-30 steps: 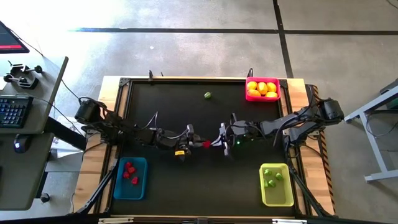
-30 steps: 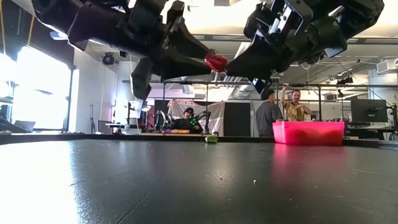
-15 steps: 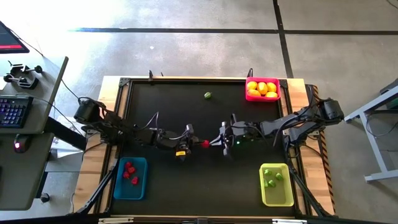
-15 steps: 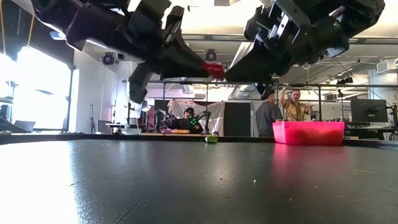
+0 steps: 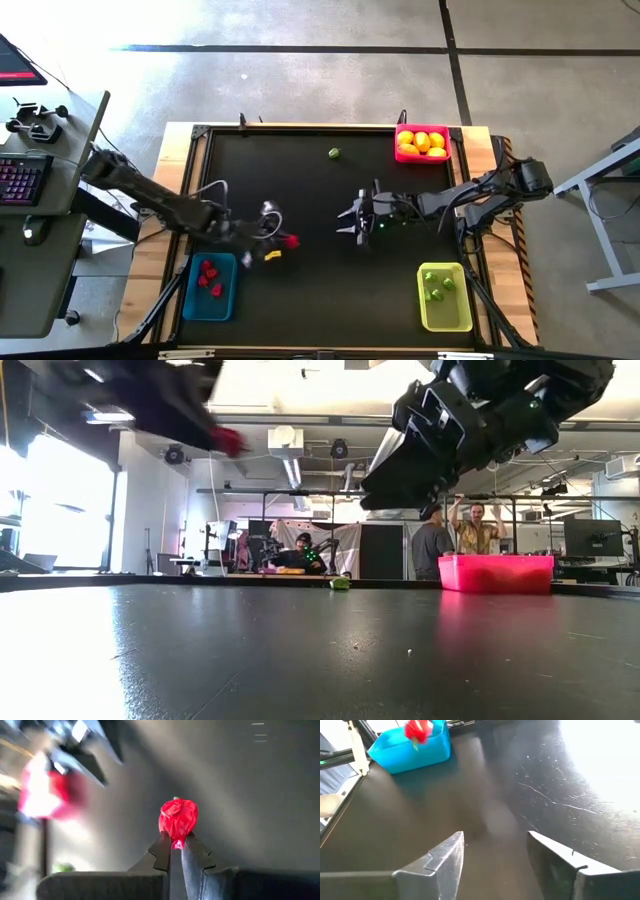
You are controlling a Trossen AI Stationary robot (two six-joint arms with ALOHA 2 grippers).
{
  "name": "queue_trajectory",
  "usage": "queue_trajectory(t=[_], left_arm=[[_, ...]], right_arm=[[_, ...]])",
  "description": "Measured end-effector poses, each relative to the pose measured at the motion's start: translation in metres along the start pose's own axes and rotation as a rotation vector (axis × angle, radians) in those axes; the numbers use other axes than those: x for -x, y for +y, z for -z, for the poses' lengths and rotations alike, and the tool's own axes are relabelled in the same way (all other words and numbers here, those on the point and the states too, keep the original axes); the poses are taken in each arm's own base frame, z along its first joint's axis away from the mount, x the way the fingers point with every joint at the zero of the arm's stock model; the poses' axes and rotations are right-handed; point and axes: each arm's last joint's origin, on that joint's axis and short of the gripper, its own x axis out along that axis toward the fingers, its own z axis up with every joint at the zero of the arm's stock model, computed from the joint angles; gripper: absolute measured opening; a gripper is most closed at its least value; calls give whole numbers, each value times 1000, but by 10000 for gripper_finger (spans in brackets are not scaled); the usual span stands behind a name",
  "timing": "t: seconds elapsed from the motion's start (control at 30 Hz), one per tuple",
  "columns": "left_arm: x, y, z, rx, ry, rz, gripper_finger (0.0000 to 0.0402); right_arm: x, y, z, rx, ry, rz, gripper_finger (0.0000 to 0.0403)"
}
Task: Sort produce into baskets
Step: Put the red chilli pepper into the blue bin, then put the green chilli pepper into the yellow bin
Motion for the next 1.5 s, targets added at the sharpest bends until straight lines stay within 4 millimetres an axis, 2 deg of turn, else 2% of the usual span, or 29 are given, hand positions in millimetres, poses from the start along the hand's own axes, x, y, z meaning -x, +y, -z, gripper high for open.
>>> queue_trajectory(t=[0.23,0.43,0.53,0.7,0.8,1.03,1.2,1.5], left_arm=[[64,-15,-12,336,141,353,7],[86,-36,5,659,505,645,7],[86,-50,20,721,678,709,7],[74,-67,48,730,826,731,7],[68,-70,58,732,846,722,7],[56,-73,62,709,782,747,18],[53,-71,63,748,804,728,53],[51,-66,64,881,861,724,145]], right_arm=[[0,-1,1,0,16,3,204],[0,-1,2,-1,18,3,199],[0,-1,2,0,19,3,199],[0,-1,3,10,38,5,200],[0,-1,4,10,41,6,200],[0,-1,4,10,40,6,200],[0,-1,4,12,39,6,200],[0,-1,4,26,37,13,200]])
